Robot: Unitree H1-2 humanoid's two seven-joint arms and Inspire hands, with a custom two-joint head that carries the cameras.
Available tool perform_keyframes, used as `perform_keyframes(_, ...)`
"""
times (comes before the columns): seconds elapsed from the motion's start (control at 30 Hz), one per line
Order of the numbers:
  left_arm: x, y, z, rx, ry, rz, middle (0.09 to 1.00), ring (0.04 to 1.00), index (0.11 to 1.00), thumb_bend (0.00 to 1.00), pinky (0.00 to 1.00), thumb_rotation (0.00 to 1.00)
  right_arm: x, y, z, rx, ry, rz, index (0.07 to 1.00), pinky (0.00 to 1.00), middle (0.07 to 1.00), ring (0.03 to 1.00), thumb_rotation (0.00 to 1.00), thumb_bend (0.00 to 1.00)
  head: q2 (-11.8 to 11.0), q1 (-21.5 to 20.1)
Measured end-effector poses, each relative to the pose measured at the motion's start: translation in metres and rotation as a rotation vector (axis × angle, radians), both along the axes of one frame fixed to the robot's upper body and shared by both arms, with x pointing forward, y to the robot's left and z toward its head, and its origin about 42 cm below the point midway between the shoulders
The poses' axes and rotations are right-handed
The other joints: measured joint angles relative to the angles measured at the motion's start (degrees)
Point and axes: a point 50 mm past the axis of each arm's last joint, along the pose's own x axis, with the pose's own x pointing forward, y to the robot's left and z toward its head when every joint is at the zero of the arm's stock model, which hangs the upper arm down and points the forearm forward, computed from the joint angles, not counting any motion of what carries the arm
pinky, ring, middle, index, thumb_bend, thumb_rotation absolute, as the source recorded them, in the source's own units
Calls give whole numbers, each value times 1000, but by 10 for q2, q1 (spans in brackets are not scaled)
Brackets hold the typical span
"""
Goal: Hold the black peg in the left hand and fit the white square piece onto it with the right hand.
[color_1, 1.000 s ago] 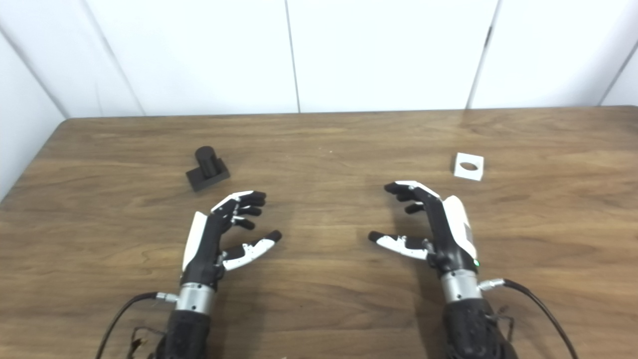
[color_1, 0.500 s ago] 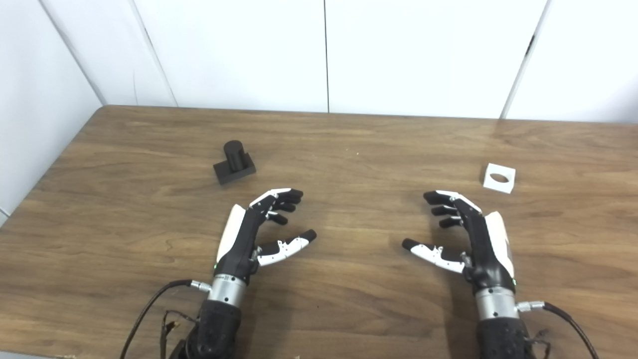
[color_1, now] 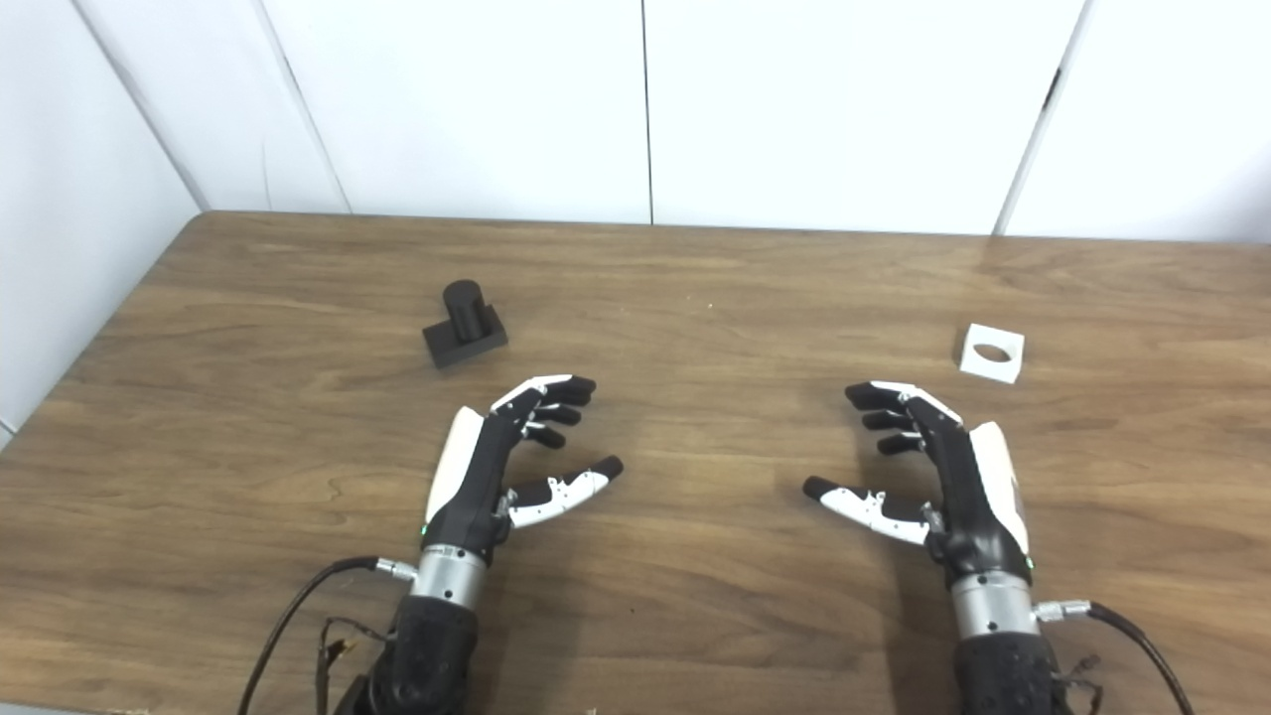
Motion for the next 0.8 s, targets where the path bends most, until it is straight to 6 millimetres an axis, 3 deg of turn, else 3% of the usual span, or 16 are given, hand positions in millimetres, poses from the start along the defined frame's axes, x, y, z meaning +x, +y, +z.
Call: perform_keyframes(0.8, 32, 37, 40, 100, -88, 81, 717, 702, 674, 622, 603, 133, 0, -1, 2, 1, 2, -6, 679, 598, 704, 684, 0, 655, -1, 7)
